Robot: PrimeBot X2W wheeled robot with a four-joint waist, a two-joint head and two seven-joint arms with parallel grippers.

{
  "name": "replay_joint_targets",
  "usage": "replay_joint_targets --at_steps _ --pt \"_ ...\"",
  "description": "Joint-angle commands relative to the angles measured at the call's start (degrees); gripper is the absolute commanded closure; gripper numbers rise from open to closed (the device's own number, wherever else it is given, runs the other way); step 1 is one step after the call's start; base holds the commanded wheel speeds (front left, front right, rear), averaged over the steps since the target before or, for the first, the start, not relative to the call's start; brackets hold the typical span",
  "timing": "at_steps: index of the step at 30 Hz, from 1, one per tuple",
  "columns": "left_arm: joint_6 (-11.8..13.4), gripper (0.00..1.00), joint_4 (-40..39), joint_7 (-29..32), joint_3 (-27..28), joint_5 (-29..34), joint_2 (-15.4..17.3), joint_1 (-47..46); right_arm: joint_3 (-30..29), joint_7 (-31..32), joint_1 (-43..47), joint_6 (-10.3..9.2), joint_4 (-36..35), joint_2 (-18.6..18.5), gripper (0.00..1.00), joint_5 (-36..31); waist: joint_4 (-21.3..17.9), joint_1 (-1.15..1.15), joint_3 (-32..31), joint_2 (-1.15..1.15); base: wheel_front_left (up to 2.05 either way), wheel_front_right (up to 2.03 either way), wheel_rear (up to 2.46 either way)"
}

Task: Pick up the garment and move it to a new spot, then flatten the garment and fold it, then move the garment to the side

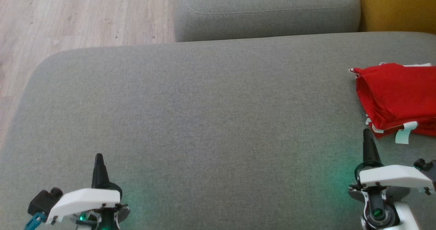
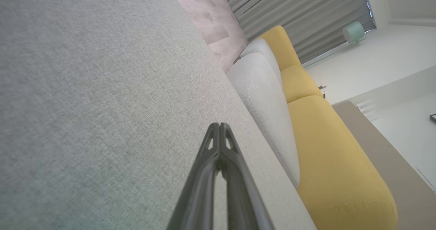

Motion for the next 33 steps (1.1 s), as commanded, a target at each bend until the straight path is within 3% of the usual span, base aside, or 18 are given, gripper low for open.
replay_joint_targets --at_steps 1,33 --pt "-0.56 1.0 -2.4 0.38 1.75 -1.62 0.23 -2.07 0.21 0.54 -1.74 -0.02 -2.54 -0.2 1.0 2.05 -0.02 0.0 -0.01 0.0 0.0 0.0 0.0" --pt "-2.0 1.0 -5.25 5.83 5.91 -19.08 0.34 -1.94 -2.38 5.97 -1.1 -0.03 -6.09 -0.26 1.0 22.75 -0.39 0.0 -0.31 0.0 0.0 0.0 0.0"
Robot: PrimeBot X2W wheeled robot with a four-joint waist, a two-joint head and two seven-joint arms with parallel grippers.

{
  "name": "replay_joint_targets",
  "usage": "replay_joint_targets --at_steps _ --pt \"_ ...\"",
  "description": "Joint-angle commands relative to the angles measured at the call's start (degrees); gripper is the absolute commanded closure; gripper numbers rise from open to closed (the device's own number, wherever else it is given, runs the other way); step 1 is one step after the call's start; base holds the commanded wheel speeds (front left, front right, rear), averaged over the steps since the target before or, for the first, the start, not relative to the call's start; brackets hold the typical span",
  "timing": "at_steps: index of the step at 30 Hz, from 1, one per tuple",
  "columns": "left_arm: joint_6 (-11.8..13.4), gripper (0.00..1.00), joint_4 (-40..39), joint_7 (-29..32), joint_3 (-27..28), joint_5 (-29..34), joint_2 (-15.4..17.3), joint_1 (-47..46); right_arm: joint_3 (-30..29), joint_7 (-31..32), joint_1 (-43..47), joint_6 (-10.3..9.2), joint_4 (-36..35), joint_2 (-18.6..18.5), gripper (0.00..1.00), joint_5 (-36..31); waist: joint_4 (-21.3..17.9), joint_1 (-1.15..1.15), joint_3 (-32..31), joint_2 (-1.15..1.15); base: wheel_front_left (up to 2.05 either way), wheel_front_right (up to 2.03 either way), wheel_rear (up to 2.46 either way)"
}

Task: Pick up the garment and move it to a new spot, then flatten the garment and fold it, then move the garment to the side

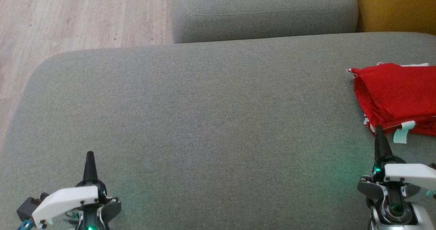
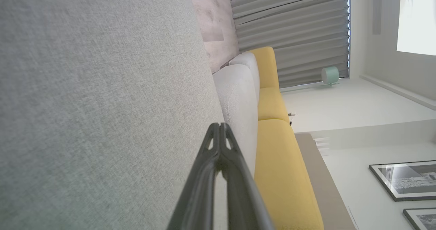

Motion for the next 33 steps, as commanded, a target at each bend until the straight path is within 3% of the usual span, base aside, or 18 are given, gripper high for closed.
replay_joint_targets --at_steps 1,20,33 --pt "-0.63 1.0 -2.42 0.61 2.26 -1.68 0.35 -1.94 0.74 0.61 -1.26 -0.03 -2.55 -0.27 1.0 2.21 -0.02 0.0 -0.02 0.0 0.0 0.0 0.0" --pt "-1.42 1.0 -3.97 3.59 4.53 -11.21 0.41 -1.87 -0.67 3.57 -0.91 -0.04 -4.48 -0.3 1.0 13.51 -0.23 0.0 -0.18 0.0 0.0 0.0 0.0" --pt "-1.43 1.0 -3.99 3.62 4.55 -11.31 0.41 -1.87 -0.68 3.6 -0.9 -0.04 -4.5 -0.3 1.0 13.63 -0.23 0.0 -0.18 0.0 0.0 0.0 0.0"
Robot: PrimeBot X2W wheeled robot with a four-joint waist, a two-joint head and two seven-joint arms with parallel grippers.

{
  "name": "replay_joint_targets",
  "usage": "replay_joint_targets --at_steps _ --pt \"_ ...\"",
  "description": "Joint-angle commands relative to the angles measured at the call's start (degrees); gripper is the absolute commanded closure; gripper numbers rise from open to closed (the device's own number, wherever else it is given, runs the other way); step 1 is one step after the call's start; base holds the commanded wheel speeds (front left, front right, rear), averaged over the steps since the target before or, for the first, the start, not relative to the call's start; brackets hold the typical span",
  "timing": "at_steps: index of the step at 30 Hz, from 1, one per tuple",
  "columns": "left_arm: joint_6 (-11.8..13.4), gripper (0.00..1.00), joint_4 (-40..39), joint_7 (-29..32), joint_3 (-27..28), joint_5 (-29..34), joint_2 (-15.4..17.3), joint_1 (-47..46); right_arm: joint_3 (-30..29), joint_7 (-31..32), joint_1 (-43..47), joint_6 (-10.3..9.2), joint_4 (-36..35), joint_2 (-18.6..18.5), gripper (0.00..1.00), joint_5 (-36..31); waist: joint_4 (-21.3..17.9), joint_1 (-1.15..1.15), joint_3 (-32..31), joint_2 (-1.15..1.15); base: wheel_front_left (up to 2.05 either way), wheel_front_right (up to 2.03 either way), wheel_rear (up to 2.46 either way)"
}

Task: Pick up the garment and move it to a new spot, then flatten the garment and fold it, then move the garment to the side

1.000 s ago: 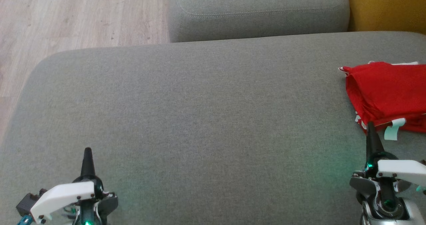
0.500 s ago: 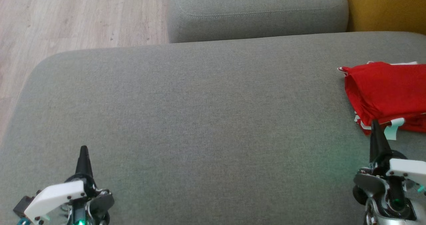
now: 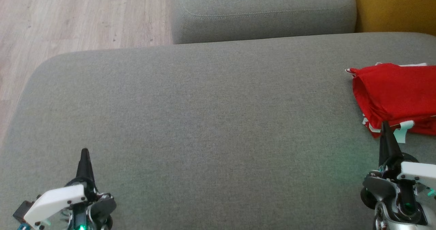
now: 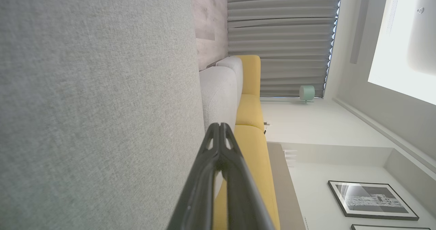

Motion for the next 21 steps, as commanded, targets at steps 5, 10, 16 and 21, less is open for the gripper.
replay_joint_targets --at_steps 5,10,16,21 --pt "-0.4 1.0 -2.12 0.42 2.35 -0.31 0.41 -1.87 1.19 0.34 -0.98 -0.04 -2.2 -0.3 1.0 0.4 0.0 0.0 0.0 0.0 0.0 0.0 0.0" --pt "-0.4 1.0 -2.12 0.42 2.35 -0.31 0.41 -1.87 1.19 0.34 -0.98 -0.04 -2.2 -0.3 1.0 0.4 0.0 0.0 0.0 0.0 0.0 0.0 0.0" --pt "-0.4 1.0 -2.12 0.42 2.35 -0.31 0.41 -1.87 1.19 0.34 -0.98 -0.04 -2.2 -0.3 1.0 0.41 0.0 0.0 0.0 0.0 0.0 0.0 0.0" --pt "-0.4 1.0 -2.12 0.42 2.35 -0.31 0.41 -1.87 1.19 0.34 -0.98 -0.04 -2.2 -0.3 1.0 0.41 0.0 0.0 0.0 0.0 0.0 0.0 0.0"
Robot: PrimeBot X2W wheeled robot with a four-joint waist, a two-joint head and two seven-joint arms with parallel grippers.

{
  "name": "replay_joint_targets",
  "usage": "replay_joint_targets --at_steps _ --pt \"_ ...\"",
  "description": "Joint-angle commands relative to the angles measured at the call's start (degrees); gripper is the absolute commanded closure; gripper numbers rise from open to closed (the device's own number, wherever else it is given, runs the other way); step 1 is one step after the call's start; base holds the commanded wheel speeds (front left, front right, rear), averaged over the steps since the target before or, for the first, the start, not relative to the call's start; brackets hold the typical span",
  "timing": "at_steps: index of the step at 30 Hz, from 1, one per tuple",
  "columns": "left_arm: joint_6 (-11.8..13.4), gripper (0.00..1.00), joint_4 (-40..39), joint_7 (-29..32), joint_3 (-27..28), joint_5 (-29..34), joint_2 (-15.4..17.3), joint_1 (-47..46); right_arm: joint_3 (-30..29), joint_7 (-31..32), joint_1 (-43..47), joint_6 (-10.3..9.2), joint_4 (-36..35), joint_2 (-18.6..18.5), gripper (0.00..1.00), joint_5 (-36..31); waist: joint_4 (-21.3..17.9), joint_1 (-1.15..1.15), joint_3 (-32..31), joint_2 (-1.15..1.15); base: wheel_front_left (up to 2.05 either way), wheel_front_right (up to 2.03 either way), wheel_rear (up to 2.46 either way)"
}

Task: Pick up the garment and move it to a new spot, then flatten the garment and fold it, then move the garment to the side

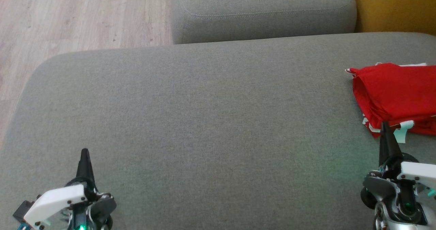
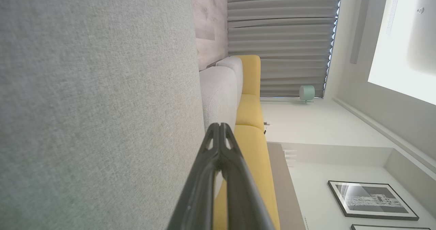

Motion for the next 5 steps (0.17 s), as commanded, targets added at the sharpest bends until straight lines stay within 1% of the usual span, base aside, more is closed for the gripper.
replay_joint_targets --at_steps 1,5 --pt "-0.38 1.0 -2.12 0.42 2.35 -0.31 0.41 -1.87 1.19 0.33 -1.0 -0.04 -2.19 -0.3 1.0 0.41 0.0 0.0 0.0 0.0 0.0 0.0 0.0" --pt "-0.38 1.0 -2.12 0.42 2.35 -0.31 0.41 -1.87 1.19 0.33 -1.0 -0.04 -2.19 -0.3 1.0 0.41 0.0 0.0 0.0 0.0 0.0 0.0 0.0"
